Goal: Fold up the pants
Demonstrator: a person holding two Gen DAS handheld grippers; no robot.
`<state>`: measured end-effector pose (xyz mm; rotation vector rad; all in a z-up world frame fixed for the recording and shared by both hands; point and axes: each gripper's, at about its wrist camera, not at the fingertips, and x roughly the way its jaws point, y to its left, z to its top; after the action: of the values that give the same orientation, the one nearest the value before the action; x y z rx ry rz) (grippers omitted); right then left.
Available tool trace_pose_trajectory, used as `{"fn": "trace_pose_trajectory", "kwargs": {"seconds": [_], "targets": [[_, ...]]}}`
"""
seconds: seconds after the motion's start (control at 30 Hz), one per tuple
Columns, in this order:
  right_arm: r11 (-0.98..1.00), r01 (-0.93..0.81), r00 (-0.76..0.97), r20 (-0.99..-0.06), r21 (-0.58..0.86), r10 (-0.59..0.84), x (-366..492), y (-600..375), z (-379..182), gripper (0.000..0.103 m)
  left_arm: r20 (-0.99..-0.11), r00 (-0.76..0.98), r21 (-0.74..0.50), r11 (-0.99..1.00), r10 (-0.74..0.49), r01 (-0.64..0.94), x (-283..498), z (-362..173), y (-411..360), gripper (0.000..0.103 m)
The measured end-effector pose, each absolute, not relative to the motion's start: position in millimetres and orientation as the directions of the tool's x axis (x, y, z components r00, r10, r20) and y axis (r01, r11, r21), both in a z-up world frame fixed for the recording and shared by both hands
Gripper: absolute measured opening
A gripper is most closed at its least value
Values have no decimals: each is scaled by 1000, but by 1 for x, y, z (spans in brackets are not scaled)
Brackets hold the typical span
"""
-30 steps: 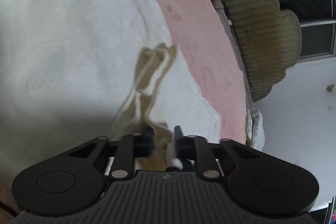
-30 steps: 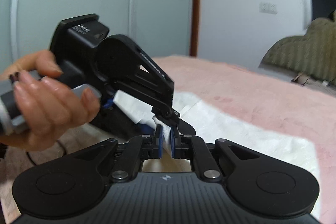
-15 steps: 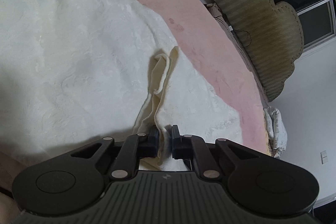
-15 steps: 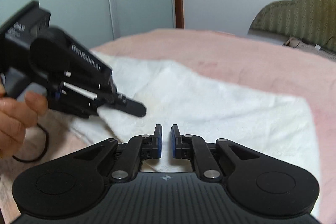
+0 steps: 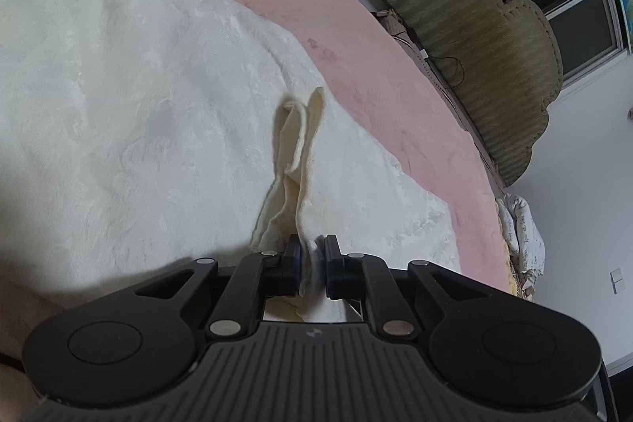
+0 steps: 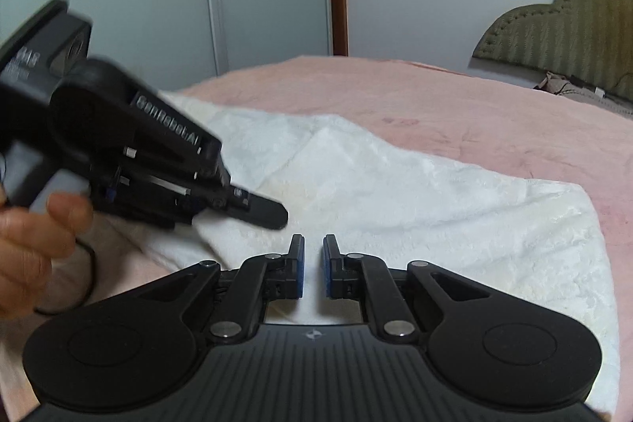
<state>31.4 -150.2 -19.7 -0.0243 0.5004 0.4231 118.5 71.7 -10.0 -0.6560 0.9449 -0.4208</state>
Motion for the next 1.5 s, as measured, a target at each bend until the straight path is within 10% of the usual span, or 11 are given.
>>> {"fn": "trace_pose_trajectory", "kwargs": {"seconds": [1.23,1.5], "targets": [[868,-472,805,-479,-156,351,25,-101,-32,10,-629,668,-442,890,-398,114,138,41,83,45],[870,-473,799,-481,-135,360,27,-104,-32,10,-699,691,-190,979,-184,69,102,24,102,57]]}}
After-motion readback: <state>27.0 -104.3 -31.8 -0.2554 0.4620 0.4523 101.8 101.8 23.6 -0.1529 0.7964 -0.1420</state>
